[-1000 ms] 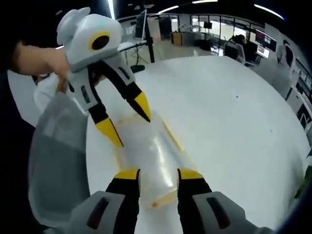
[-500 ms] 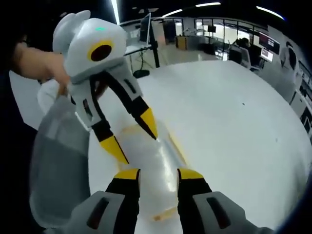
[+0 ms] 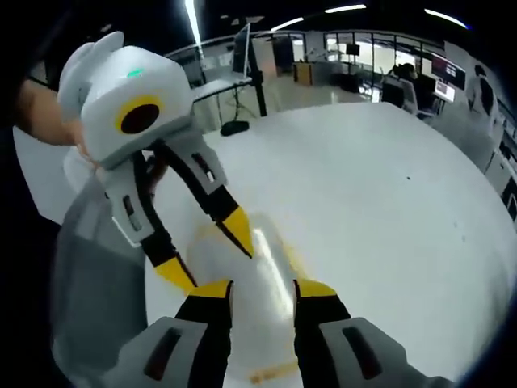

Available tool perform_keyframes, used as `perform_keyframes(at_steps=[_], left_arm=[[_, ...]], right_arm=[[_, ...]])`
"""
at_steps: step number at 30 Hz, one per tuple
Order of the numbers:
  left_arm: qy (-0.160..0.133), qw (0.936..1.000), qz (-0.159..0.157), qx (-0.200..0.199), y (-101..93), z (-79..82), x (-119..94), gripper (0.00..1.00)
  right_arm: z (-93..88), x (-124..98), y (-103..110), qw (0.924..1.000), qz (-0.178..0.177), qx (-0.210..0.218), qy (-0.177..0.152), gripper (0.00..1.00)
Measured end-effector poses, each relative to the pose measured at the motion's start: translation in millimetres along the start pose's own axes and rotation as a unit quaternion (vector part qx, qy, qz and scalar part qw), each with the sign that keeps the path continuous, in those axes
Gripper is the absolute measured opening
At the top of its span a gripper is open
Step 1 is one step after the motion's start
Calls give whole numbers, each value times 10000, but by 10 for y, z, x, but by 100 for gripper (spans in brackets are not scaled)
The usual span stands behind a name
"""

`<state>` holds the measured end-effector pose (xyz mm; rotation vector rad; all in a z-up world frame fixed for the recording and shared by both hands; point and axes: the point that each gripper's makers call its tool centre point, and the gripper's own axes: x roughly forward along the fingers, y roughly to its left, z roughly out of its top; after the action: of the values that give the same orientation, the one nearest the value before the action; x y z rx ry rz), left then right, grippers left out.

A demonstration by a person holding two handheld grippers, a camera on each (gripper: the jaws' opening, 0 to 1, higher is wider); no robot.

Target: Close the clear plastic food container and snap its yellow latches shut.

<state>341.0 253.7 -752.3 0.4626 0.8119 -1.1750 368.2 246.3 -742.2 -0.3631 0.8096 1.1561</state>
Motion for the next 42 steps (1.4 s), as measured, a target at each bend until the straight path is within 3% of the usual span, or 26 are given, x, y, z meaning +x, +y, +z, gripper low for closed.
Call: perform_keyframes(at_steps=[5, 13, 19, 24, 31, 38, 42], left_arm=[[109, 9998, 8, 160, -61, -49, 18, 35], [337, 9963, 308, 726, -110, -120, 38, 42], [237, 9953, 375, 860, -143, -57, 54, 45], [245, 9945, 401, 934, -144, -57, 60, 47], [380, 9916, 311, 1197, -205, -116, 78, 48], [395, 9911, 313, 1230, -185, -78, 122, 48], [371, 9905, 351, 1277, -166, -58, 138, 48]], right_arm=[[-47, 28, -23, 10000, -11, -14, 75, 28], [12, 80, -137, 9999, -120, 78, -47, 34], [-7, 146, -143, 9999, -15, 109, 36, 42], [0, 178, -138, 9999, 88, 72, 93, 42], [-59, 239, -101, 9985, 409, 11, 353, 47], [-109, 305, -129, 9959, 597, -213, 641, 49], [-107, 318, -137, 9943, 748, -116, 751, 49]])
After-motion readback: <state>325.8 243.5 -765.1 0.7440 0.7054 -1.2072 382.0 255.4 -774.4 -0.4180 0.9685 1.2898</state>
